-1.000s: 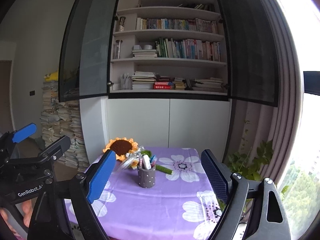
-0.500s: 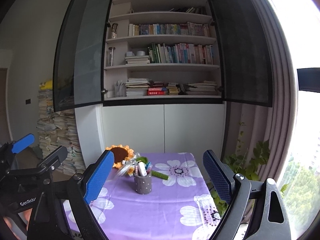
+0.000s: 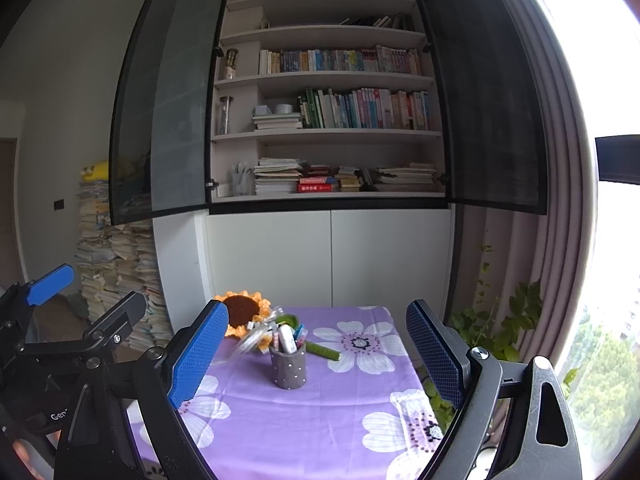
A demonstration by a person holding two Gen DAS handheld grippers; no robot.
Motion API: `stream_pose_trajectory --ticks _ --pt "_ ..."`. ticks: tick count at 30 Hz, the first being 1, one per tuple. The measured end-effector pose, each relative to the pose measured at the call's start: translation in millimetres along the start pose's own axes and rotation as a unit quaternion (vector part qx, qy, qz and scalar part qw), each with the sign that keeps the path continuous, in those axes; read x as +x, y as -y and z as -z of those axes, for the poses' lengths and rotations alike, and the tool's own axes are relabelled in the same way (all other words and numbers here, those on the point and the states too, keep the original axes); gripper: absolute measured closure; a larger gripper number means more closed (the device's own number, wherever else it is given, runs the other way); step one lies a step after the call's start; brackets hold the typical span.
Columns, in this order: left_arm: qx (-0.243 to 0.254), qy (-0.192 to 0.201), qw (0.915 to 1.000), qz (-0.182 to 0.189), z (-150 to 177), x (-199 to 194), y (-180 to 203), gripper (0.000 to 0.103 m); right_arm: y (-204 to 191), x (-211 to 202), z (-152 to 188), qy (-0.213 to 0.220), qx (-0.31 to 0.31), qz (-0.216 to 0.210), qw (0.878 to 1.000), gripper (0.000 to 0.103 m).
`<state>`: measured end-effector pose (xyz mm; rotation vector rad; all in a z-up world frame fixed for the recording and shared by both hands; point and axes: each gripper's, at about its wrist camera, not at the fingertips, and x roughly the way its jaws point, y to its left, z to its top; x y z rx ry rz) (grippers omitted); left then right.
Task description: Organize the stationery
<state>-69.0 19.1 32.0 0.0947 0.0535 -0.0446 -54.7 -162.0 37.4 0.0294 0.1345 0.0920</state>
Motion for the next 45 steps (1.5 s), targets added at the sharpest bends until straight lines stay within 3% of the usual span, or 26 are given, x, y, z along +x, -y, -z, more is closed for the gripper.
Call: stream_pose_trajectory --ticks 45 --pt "-0.011 -0.024 0.9997 -0.002 4.9 11.8 -8.7 0.001 -12.4 0.0 4.2 -0.009 -0.008 -0.007 1.0 0.012"
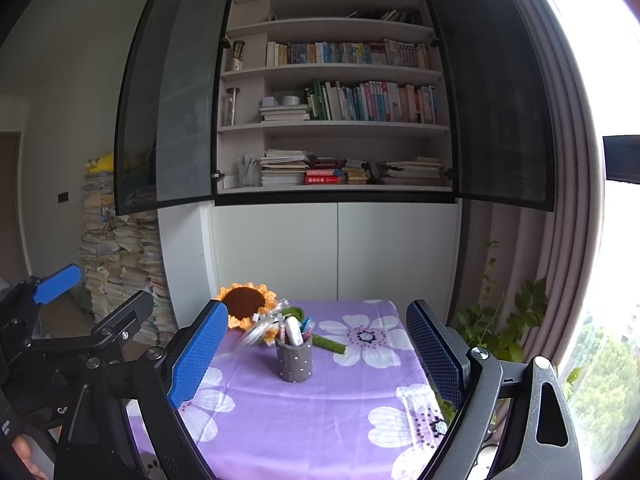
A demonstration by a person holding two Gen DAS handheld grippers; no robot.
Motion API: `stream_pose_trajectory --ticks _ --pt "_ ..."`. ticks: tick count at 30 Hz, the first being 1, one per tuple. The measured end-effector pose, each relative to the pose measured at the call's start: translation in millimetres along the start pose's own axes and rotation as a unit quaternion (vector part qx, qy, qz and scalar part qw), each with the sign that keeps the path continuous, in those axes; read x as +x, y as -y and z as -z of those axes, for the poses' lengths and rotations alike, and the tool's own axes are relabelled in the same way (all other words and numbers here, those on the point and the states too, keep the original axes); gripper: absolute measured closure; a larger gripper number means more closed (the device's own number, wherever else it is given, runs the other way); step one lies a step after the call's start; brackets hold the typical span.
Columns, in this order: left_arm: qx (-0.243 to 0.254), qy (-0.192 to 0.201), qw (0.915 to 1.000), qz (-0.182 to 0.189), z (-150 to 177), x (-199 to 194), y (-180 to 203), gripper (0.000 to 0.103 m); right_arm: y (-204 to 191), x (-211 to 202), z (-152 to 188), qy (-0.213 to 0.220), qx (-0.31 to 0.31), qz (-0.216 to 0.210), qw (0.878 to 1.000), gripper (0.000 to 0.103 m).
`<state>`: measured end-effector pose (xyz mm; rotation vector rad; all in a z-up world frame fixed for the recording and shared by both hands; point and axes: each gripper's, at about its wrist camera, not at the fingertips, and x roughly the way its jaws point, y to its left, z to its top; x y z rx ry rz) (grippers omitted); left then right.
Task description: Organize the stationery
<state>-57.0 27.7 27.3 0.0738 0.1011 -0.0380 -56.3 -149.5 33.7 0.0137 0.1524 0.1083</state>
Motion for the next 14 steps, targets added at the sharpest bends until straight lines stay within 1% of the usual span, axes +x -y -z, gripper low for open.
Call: stream_pose_trajectory --ticks 14 --pt "-0.002 -0.001 1.0 0.002 2.7 1.1 -1.4 0.001 -1.9 1.9 3.6 -0.003 0.0 -0.001 1.0 0.012"
